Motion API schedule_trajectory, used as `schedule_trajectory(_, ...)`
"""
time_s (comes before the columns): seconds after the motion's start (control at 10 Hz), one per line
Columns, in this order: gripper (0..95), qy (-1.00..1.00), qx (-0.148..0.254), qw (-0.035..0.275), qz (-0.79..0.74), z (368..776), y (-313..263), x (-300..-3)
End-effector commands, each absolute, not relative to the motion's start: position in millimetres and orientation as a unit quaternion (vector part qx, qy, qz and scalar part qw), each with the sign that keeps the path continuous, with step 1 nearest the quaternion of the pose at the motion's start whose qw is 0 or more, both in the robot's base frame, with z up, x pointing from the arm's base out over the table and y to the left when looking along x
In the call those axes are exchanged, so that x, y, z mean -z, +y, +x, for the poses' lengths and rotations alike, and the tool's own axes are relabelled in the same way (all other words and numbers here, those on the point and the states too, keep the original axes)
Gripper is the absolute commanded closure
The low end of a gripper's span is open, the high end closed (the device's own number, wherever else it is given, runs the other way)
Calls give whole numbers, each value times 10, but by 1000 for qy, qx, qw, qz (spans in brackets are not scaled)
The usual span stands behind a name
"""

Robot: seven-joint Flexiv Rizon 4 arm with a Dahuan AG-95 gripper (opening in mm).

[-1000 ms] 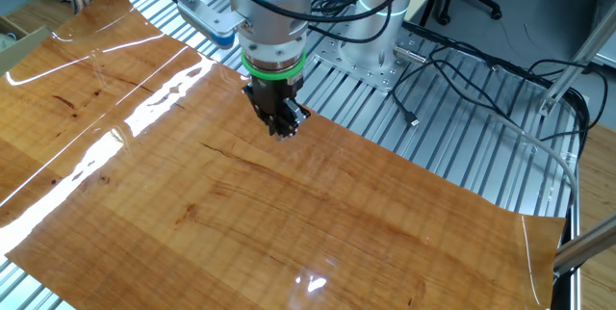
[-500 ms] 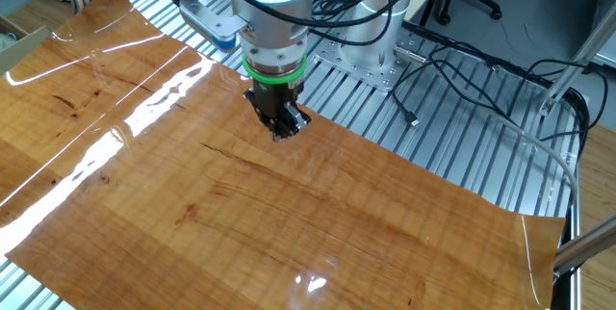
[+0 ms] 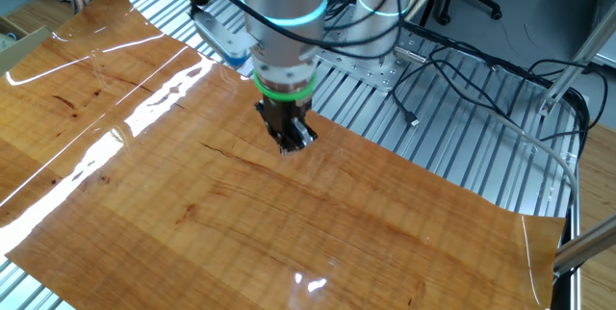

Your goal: Grasp the moving object

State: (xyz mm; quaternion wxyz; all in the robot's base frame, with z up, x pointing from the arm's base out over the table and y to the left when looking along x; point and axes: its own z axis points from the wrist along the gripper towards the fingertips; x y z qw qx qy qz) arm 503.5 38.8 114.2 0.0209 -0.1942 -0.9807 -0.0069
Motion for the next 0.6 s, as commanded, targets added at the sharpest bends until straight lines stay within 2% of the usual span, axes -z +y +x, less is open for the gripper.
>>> schedule_trajectory(0.1,950,-973,0,15,-228,5099,482,-997)
schedule_trajectory(0.3,950,-968,-3,5,-252,5143,538,-901)
schedule_trajectory(0.6,950,-959,-4,6,-285,5274,564,-755)
